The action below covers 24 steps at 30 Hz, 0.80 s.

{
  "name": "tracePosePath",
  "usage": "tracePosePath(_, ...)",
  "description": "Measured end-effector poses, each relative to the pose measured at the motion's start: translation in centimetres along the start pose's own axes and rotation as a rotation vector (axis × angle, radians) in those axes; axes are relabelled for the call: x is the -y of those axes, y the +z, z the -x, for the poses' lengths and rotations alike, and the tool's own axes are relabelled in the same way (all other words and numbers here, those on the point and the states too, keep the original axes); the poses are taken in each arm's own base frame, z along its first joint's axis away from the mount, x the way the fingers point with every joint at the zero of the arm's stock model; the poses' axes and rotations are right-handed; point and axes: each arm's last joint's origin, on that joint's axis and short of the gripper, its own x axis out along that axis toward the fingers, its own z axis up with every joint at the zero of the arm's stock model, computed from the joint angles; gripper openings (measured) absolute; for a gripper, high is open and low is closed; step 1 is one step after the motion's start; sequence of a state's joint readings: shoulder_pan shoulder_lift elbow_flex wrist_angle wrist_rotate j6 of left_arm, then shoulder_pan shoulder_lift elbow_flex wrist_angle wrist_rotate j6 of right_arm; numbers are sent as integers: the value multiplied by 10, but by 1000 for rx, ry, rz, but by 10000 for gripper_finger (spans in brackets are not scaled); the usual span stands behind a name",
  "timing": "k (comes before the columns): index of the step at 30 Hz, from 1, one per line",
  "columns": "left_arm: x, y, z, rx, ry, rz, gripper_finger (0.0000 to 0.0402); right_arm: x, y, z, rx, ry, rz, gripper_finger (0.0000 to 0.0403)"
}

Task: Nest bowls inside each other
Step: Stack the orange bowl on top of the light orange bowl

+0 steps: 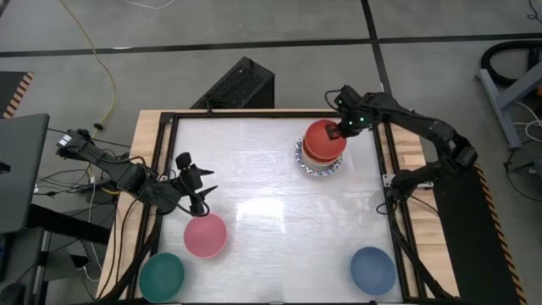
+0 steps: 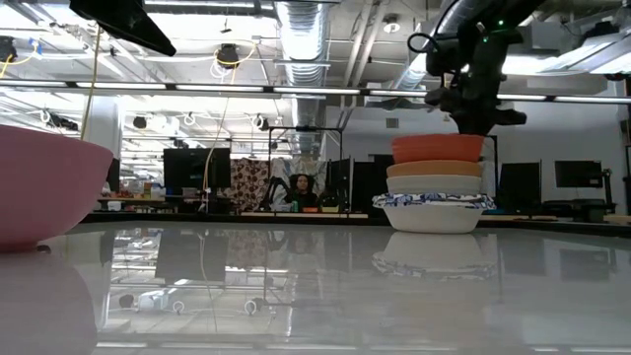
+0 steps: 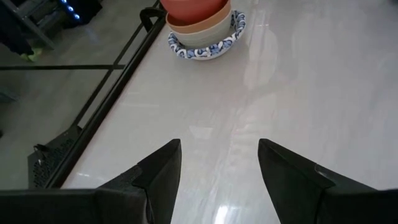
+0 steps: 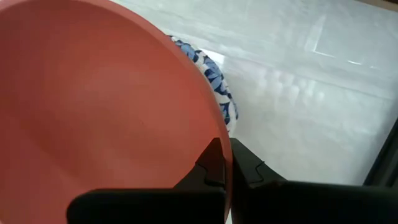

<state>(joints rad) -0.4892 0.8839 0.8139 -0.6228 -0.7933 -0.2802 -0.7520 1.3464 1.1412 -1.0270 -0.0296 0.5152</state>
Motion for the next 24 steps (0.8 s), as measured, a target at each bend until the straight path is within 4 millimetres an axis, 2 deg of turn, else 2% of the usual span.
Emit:
tracePosePath(12, 0, 0, 0, 0, 0, 4, 204, -1, 2, -5, -4, -1, -5, 9)
tracePosePath(20, 0, 0, 0, 0, -1, 5, 204, -5, 8, -32, -90, -49, 22, 10)
tracePosePath(24, 0, 0, 0, 0, -1, 4, 204, -6, 9, -38, -110, -58, 39, 15)
